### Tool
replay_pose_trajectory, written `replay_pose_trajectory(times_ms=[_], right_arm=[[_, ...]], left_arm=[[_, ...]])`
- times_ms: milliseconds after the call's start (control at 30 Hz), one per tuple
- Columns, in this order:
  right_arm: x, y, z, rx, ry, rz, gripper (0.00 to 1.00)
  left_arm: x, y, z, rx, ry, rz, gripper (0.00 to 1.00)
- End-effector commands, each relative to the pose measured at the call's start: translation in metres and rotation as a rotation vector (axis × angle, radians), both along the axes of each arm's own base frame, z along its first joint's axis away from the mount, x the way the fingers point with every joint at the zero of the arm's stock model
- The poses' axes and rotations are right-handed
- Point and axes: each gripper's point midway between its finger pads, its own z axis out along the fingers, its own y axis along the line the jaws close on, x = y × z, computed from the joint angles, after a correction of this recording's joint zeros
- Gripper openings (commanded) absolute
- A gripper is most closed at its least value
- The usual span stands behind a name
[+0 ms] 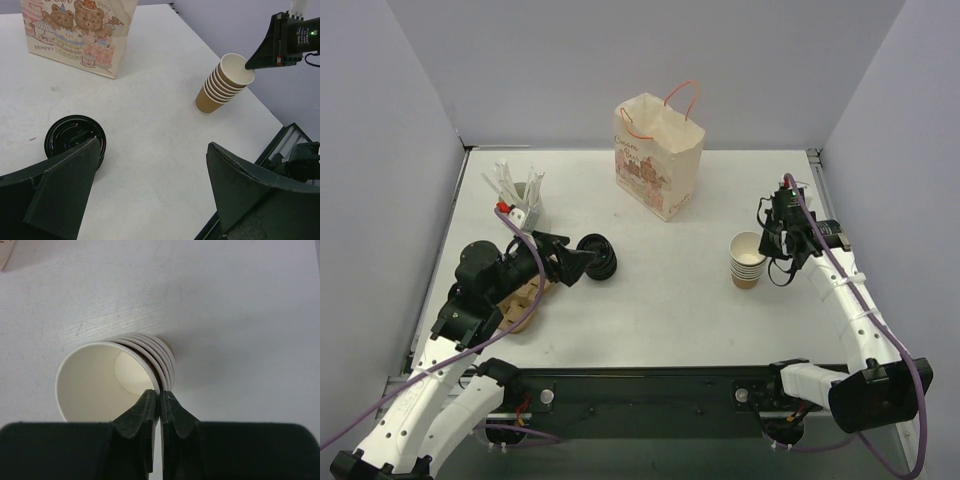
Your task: Pack the takeout coffee
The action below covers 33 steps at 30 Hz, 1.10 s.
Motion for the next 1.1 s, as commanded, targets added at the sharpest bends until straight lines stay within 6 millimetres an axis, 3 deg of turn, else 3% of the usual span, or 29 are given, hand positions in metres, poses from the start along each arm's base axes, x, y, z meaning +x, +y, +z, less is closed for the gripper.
replay_pose_trajectory(times_ms=[0,267,567,733,800,833,933,1067], right_arm=[[0.003,-0.009,0.032,-0.010,-0.092,-0.043,0.03],[0.001,-0.017,0.040,0.004,-0.120,-0.078,0.03],[-0.006,-0.019,0.104,0.049,-0.272,-0.106,0.02],[-0.009,0.007,0.125,0.162,-0.310,-0.005,0.02],[-0.010,0.017,0.123,0.194,-0.302,0.024,0.02],[-0.012,0.035,0.123,0.241,-0.292,0.074,0.02],[-0.016,0.059,0.112,0.254,-0.265,0.132,0.02],[-0.022,0.109,0.088,0.263,-0.235,0.222,0.01]], left_arm=[[0.000,-0.003,0.014,-0.016,-0.055,-0.017,0.97],[0.000,-0.003,0.015,-0.017,-0.061,-0.015,0.97],[0.001,-0.002,0.012,-0.008,-0.052,-0.003,0.97],[0.008,0.005,0.007,0.013,-0.037,0.049,0.97],[0.013,0.012,0.003,0.033,-0.023,0.095,0.97],[0.015,0.014,0.000,0.043,-0.011,0.112,0.97],[0.024,0.025,-0.009,0.083,0.024,0.187,0.95],[0.032,0.039,-0.025,0.145,0.090,0.272,0.94]])
